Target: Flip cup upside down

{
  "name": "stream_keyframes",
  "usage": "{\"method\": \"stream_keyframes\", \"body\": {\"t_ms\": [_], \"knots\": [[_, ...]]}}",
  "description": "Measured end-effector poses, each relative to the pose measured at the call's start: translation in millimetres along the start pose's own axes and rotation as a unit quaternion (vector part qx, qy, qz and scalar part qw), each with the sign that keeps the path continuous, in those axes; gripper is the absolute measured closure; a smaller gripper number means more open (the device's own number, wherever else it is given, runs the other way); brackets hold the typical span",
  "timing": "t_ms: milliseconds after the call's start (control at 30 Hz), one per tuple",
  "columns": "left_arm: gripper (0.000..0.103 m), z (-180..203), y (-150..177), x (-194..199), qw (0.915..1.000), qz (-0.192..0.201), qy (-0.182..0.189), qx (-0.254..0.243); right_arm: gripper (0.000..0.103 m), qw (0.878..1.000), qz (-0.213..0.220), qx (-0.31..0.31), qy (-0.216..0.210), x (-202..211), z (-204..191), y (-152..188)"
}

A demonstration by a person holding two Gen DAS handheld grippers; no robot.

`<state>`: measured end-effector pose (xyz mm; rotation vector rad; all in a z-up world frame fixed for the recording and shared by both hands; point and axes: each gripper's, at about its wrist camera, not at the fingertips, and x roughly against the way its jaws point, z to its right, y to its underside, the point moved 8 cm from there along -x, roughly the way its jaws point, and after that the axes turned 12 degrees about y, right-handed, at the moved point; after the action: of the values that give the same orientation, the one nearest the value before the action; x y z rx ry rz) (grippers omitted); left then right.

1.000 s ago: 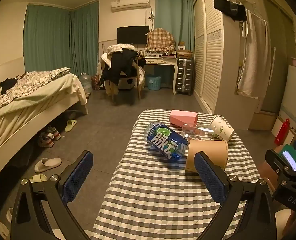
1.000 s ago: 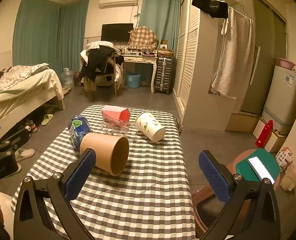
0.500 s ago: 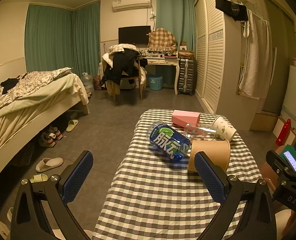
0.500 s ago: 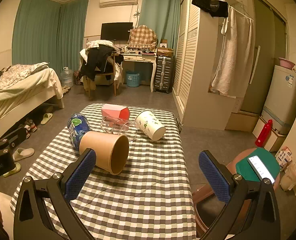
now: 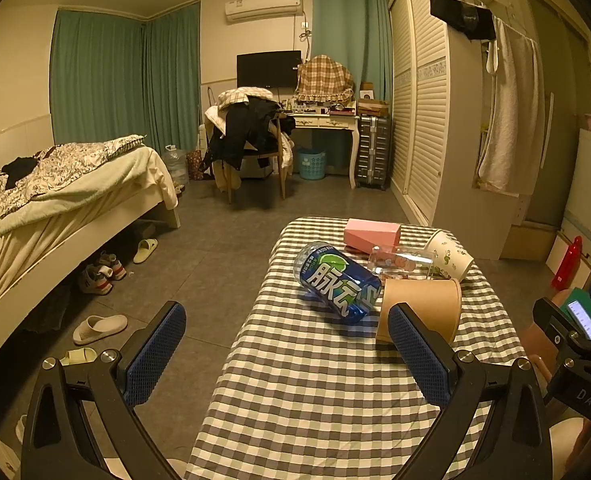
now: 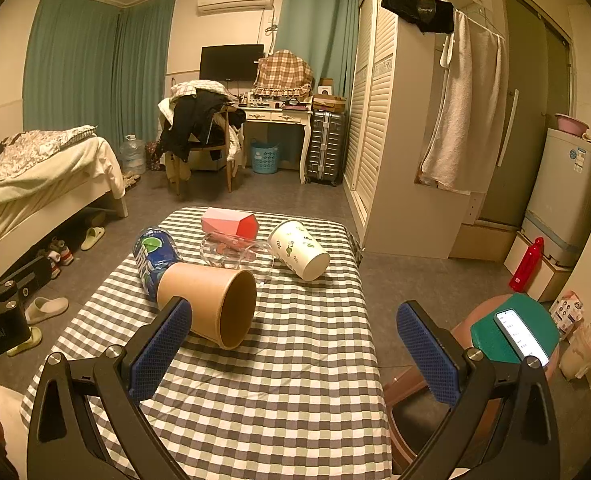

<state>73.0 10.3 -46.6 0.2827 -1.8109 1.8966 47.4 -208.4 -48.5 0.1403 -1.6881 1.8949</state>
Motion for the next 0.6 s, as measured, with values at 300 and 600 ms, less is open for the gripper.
{"method": "stream_keyframes", "body": {"t_ms": [300,600], "knots": [[0.0,0.1,0.3,-0.8,1.0,0.0,0.0,0.0,0.0,1.0,-0.001,-0.001,-0.001,0.1,0.4,-0.1],[0.0,-0.9,0.7,-1.4,1.0,-0.001,-0.001,0.0,0.0,1.0,0.0,0.0,0.0,-1.5,0.3,0.1]]}}
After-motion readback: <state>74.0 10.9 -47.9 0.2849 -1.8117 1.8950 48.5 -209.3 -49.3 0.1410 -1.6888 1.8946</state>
